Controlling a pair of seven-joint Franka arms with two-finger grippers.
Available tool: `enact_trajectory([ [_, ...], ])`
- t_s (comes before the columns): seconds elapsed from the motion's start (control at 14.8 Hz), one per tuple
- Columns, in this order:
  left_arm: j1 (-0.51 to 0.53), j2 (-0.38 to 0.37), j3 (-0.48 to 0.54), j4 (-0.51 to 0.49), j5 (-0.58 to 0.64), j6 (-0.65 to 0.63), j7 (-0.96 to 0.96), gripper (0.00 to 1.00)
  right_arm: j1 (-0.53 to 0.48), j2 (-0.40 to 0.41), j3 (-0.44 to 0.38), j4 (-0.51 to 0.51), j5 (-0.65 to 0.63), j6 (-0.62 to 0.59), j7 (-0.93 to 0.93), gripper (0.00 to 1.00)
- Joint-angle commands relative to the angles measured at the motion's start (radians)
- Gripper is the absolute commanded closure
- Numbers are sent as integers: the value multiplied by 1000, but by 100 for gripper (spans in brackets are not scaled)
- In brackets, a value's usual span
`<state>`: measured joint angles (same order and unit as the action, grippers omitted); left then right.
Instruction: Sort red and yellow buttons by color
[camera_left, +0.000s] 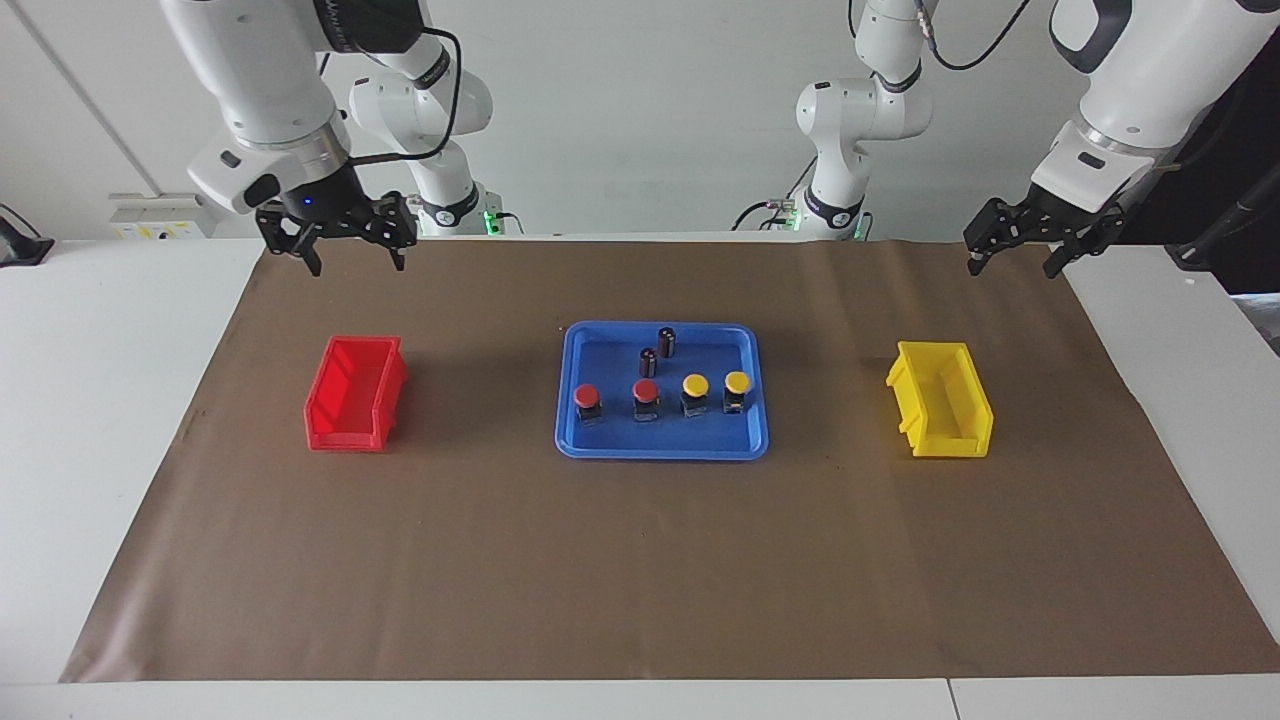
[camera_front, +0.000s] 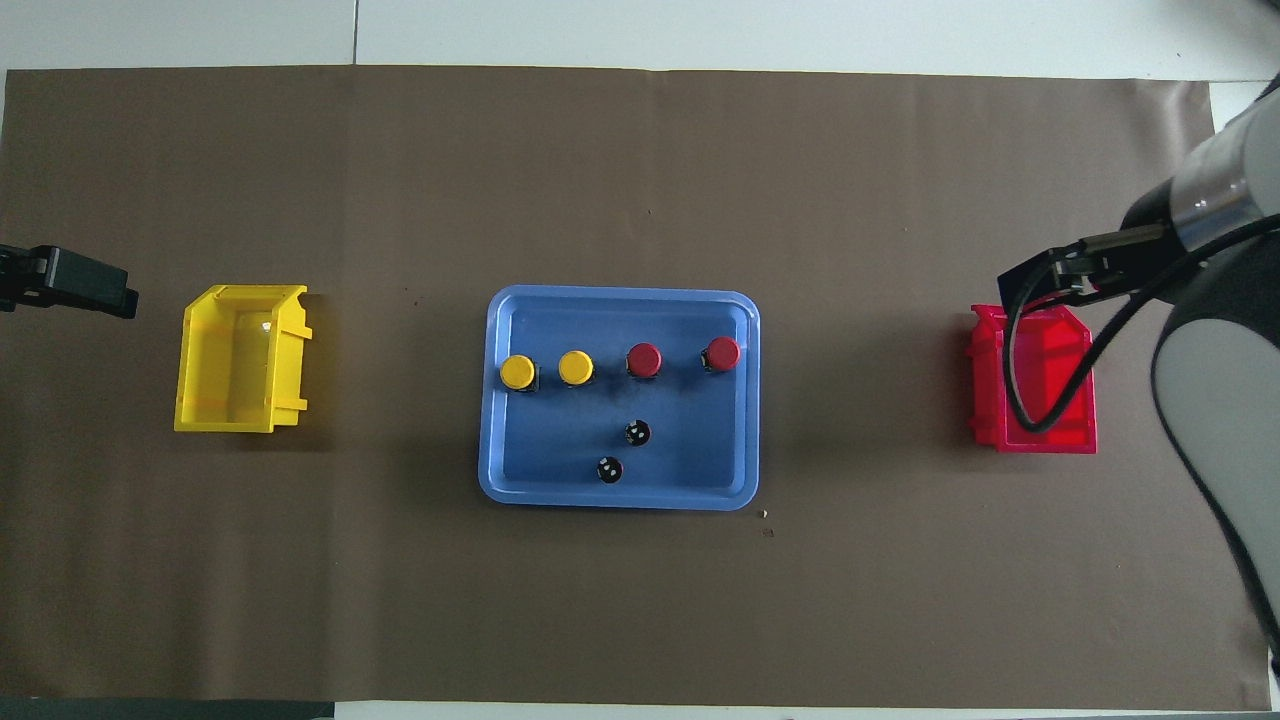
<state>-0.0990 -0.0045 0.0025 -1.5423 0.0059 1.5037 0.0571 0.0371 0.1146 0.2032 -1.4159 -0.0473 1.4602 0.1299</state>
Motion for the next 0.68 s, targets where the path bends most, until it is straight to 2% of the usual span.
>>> enact_trajectory([
  [0.0, 5, -31, -1, -35, -7, 10, 12, 0, 41, 160, 105, 86, -14, 122, 171, 0],
  [0.14, 5, -31, -1, -36, -7, 10, 10, 0, 136, 192, 102, -4, -22, 262, 314, 0],
  [0.34, 5, -31, -1, -35, -7, 10, 12, 0, 161, 142, 104, -275, -26, 525, 358, 0],
  [0.41, 5, -31, -1, -35, -7, 10, 12, 0, 161, 135, 104, -337, -26, 584, 359, 0],
  [0.54, 5, -31, -1, -35, -7, 10, 10, 0, 165, 154, 102, -373, -28, 626, 359, 0],
  [0.61, 5, -31, -1, -35, -7, 10, 12, 0, 170, 161, 102, -380, -29, 640, 364, 4],
])
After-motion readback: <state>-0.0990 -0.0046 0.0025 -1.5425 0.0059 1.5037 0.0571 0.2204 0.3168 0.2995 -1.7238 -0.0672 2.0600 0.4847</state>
